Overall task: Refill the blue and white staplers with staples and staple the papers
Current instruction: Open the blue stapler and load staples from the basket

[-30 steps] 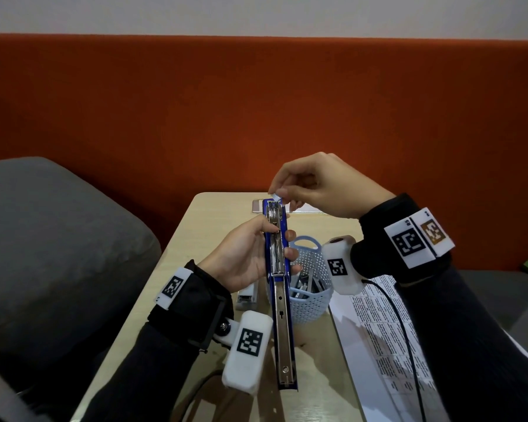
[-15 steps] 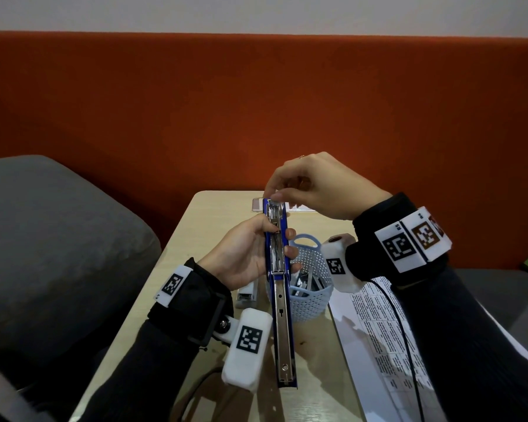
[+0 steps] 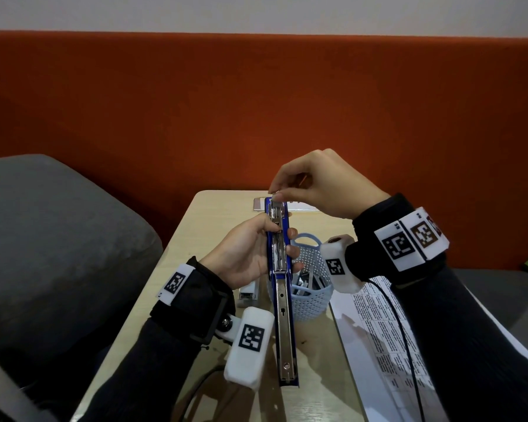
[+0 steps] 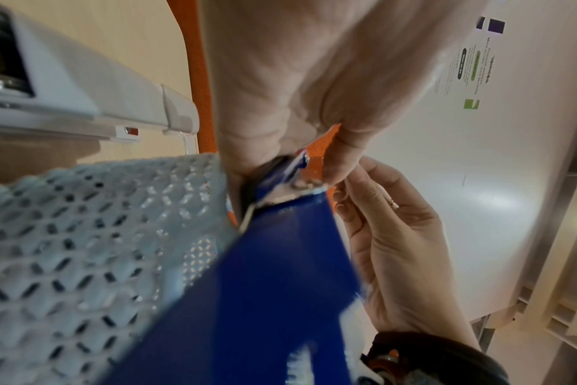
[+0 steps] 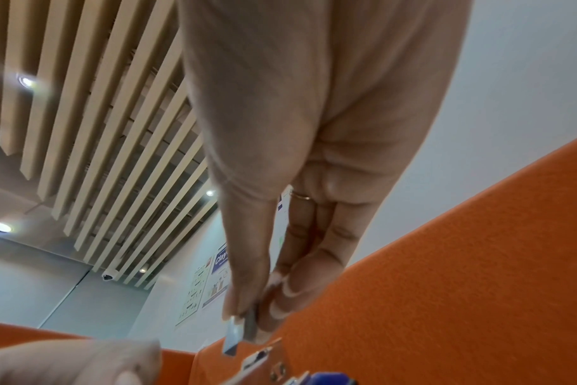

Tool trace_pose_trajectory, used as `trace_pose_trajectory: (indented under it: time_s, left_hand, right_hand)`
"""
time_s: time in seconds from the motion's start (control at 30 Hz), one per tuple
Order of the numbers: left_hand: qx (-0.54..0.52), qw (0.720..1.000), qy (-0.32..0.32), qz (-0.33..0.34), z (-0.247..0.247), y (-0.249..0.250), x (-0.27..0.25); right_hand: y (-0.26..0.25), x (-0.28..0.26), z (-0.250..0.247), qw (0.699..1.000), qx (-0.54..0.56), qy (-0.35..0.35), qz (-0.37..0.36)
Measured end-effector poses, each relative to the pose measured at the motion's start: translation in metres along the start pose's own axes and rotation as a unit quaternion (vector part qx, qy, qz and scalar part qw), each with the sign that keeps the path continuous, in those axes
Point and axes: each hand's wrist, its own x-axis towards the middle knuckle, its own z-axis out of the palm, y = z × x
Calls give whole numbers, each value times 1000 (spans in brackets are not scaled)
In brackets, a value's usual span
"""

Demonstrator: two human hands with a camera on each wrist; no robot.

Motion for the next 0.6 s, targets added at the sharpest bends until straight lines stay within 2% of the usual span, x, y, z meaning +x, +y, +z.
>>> trace_pose_trajectory:
  time_s: [0.33, 0.5, 0.6]
  left_hand:
    - [-13, 1000, -3, 2, -2, 0, 0]
    - [-7, 1000, -5, 1, 0, 0, -1]
    - [-4, 1000, -5, 3, 1, 0, -1]
  right_hand:
    - [0, 0, 1, 1000, -11, -8, 16]
    - [-2, -1, 1, 1000, 16, 14, 3]
    - [-3, 0, 2, 1000, 10, -7, 10]
